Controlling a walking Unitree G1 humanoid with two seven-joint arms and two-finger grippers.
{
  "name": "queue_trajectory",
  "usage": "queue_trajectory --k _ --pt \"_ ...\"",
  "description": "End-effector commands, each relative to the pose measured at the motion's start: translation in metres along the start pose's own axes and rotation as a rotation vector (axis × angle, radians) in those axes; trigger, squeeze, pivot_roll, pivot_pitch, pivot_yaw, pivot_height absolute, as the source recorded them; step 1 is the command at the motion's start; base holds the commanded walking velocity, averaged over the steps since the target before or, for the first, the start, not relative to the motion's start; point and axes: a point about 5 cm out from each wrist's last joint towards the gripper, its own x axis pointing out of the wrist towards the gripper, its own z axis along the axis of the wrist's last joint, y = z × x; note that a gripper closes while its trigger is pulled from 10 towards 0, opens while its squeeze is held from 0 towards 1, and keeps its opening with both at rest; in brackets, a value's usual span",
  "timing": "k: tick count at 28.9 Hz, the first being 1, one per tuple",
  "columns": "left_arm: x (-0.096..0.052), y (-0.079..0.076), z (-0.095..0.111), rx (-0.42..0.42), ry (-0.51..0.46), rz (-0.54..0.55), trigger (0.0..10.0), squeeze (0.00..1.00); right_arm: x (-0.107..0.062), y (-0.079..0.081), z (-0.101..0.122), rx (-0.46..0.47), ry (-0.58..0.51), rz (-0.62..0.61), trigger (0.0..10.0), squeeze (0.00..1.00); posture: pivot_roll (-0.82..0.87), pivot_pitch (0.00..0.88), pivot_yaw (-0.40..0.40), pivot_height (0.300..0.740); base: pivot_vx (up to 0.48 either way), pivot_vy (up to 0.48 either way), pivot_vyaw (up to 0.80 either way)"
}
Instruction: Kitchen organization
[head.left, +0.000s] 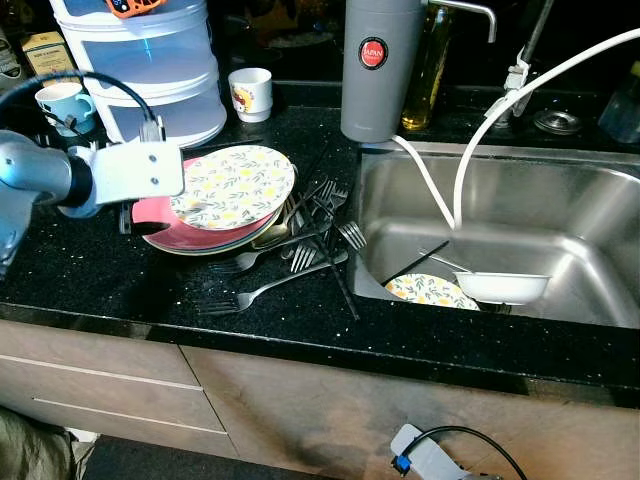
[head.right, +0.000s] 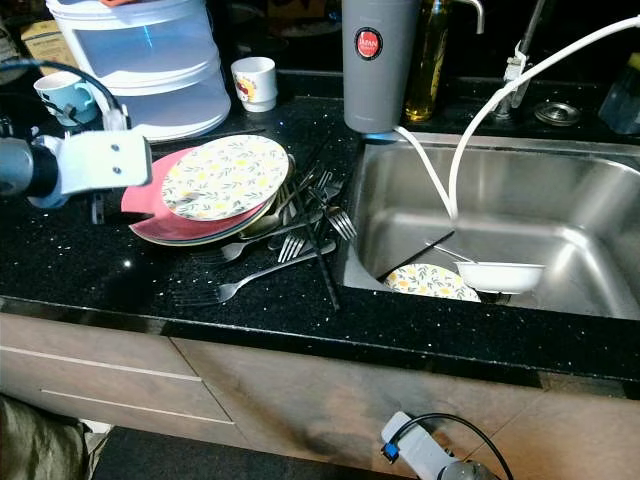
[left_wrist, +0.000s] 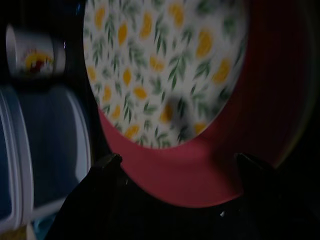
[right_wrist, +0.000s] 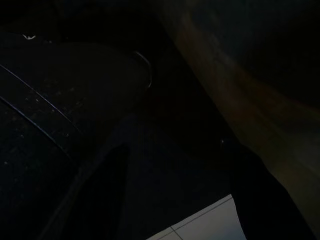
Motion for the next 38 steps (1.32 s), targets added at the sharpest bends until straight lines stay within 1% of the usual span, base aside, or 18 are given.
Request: queue_trajectory --k 1,2,4,7,9,10,12,15,16,20,23,28,30,33,35,37,38 --pt "0.005 -0.005 -0.012 0.001 0.057 -0.001 10.0 0.0 0.0 0.001 0.001 0.005 -0.001 -0.001 10.0 0.0 0.01 0.019 0.025 0.74 0.0 0.0 0.0" --pt "0.007 -0.007 -0.014 0.0 0.063 0.002 10.0 0.0 0.0 0.001 0.001 0.005 0.0 -0.001 10.0 0.0 0.01 0.019 0.025 0.74 0.0 0.0 0.0" --pt "0.017 -0.015 -0.019 -0.023 0.06 -0.001 10.0 0.0 0.0 0.001 0.0 0.005 0.0 -0.002 10.0 0.0 0.01 0.021 0.025 0.74 0.0 0.0 0.0" --pt "0.023 -0.019 -0.021 -0.036 0.043 0.01 10.0 0.0 0.0 0.001 0.0 0.006 -0.001 -0.003 10.0 0.0 0.0 0.02 0.021 0.74 0.0 0.0 0.0" --pt "0.026 -0.02 -0.021 -0.04 0.035 0.018 10.0 0.0 0.0 0.001 0.0 0.006 -0.001 -0.003 10.0 0.0 0.0 0.02 0.021 0.74 0.0 0.0 0.0" --pt "0.03 -0.019 -0.019 -0.037 0.018 0.053 10.0 0.0 0.0 0.001 0.0 0.006 -0.001 -0.004 10.0 0.0 0.0 0.018 0.02 0.74 0.0 0.0 0.0" --pt "0.032 -0.018 -0.017 -0.036 0.007 0.073 10.0 0.0 0.0 0.001 0.0 0.006 0.0 -0.004 10.0 0.0 0.0 0.018 0.02 0.74 0.0 0.0 0.0" --pt "0.035 -0.019 -0.018 -0.028 0.002 0.082 10.0 0.0 0.0 0.001 0.0 0.006 0.0 -0.004 10.0 0.0 0.0 0.013 0.02 0.74 0.0 0.0 0.0" --pt "0.037 -0.02 -0.018 -0.02 0.006 0.08 10.0 0.0 0.0 0.001 0.0 0.006 0.0 -0.004 10.0 0.0 0.0 0.014 0.023 0.74 0.0 0.0 0.0" --pt "0.044 -0.029 -0.02 -0.033 -0.002 0.048 10.0 0.0 0.0 0.001 -0.001 0.007 0.0 -0.006 10.0 0.0 0.0 0.013 0.021 0.74 0.0 0.0 0.0" --pt "0.046 -0.038 -0.023 -0.049 0.004 -0.025 10.0 0.0 0.0 0.001 -0.001 0.009 0.0 -0.008 10.0 0.0 0.0 0.011 0.021 0.74 0.0 0.0 0.0" --pt "0.047 -0.038 -0.023 -0.05 0.008 -0.052 10.0 0.0 0.001 0.001 -0.001 0.008 -0.001 -0.009 10.0 0.0 0.0 0.012 0.023 0.74 0.0 0.0 0.0" --pt "0.049 -0.037 -0.023 -0.032 0.009 -0.047 10.0 0.0 0.001 0.001 0.0 0.008 -0.001 -0.011 10.0 0.0 0.0 0.012 0.023 0.74 0.0 0.0 0.0" --pt "0.05 -0.037 -0.022 -0.028 0.001 -0.043 10.0 0.0 0.001 0.001 0.0 0.009 -0.002 -0.012 10.0 0.0 0.0 0.012 0.023 0.74 0.0 0.0 0.0" --pt "0.056 -0.035 -0.018 0.006 -0.023 -0.007 10.0 0.0 0.0 0.001 -0.001 0.011 -0.004 -0.014 10.0 0.0 0.0 0.018 0.026 0.74 0.0 0.0 0.0" --pt "0.056 -0.035 -0.018 0.006 -0.023 -0.007 10.0 0.0 0.0 0.001 -0.001 0.011 -0.004 -0.014 10.0 0.0 0.0 0.018 0.026 0.74 0.0 0.0 0.0" --pt "0.058 -0.032 -0.016 0.028 -0.03 0.033 10.0 0.0 0.0 0.001 -0.001 0.012 -0.005 -0.015 10.0 0.0 -0.01 0.02 0.025 0.74 0.0 0.0 0.0"
